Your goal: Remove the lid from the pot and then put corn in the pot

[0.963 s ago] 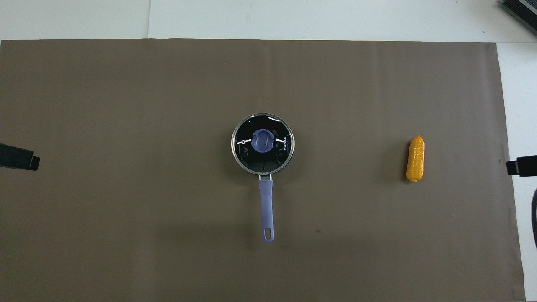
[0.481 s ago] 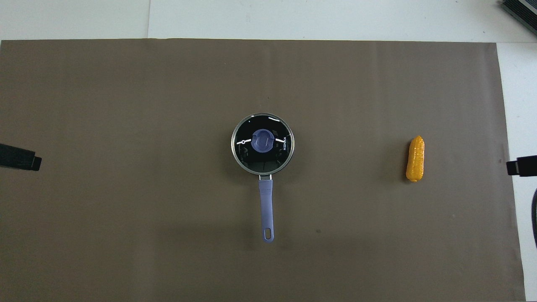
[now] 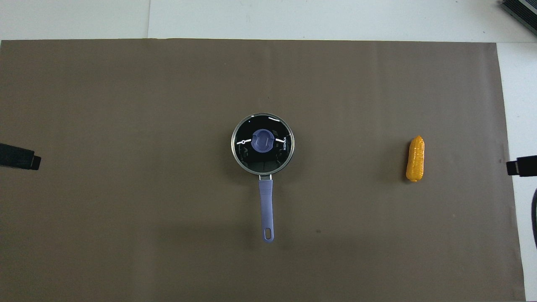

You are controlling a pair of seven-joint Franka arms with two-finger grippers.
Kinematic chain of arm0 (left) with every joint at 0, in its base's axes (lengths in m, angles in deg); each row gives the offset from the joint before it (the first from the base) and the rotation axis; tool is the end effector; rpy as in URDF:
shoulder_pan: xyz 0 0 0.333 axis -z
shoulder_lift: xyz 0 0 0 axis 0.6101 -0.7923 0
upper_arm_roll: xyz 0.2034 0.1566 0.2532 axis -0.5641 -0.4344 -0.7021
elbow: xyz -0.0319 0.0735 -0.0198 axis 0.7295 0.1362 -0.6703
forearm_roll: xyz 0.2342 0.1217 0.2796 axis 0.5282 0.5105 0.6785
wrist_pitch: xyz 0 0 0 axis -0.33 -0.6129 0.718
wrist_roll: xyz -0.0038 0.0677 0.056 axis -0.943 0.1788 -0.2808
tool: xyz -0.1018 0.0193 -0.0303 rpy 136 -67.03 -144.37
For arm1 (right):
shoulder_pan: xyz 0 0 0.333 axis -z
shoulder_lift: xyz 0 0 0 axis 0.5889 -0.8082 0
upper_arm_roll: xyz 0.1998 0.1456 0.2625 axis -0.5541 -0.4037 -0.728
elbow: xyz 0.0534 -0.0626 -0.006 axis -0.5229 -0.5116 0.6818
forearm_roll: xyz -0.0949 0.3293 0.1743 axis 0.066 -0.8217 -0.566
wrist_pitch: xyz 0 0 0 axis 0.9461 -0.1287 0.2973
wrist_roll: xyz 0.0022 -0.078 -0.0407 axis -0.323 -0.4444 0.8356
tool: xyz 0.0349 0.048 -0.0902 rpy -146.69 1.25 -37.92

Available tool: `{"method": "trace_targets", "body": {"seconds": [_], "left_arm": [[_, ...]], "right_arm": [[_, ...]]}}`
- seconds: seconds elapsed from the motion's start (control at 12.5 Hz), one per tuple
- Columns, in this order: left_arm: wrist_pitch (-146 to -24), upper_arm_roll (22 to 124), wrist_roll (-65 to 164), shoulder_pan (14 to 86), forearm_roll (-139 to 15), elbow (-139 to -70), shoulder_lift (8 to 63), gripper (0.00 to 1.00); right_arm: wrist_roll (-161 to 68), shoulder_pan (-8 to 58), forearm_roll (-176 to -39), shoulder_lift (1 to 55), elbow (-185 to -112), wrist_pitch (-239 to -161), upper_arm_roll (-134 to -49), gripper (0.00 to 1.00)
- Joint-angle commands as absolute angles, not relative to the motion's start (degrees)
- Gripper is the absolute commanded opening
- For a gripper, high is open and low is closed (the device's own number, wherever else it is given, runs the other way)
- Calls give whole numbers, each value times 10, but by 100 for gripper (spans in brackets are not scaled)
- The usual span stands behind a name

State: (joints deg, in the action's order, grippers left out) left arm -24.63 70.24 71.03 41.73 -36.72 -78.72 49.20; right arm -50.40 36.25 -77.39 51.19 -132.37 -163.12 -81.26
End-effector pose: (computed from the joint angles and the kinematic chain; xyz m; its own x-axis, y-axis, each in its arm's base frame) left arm 0.4966 -0.0363 0.7343 0.9831 -0.1797 -0.0335 -0.1795 -0.9837 0.0103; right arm 0.4757 -0.0251 0.7448 0.9993 0.0313 0.0196 0.0316 -0.9994 -0.0129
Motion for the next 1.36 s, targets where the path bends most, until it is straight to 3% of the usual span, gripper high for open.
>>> {"method": "trace_targets", "body": {"seconds": [0.0,0.4,0.88,1.28], "left_arm": [[-258,704,713,416,-371,-808,508,100],[-275,709,711,419,-370,-810,506,100],[-338,711,668,485,-371,-846,500,100],[-406,710,589,560,-368,-860,463,100]], "right_arm": [[-506,366,-782,517,-1324,-1619,-815,100],[-506,366,-782,517,-1324,-1619,-815,100],[-507,365,-775,537,-1359,-1621,-809,100],[-505,369,-770,536,-1510,-1799,-811,100]]}}
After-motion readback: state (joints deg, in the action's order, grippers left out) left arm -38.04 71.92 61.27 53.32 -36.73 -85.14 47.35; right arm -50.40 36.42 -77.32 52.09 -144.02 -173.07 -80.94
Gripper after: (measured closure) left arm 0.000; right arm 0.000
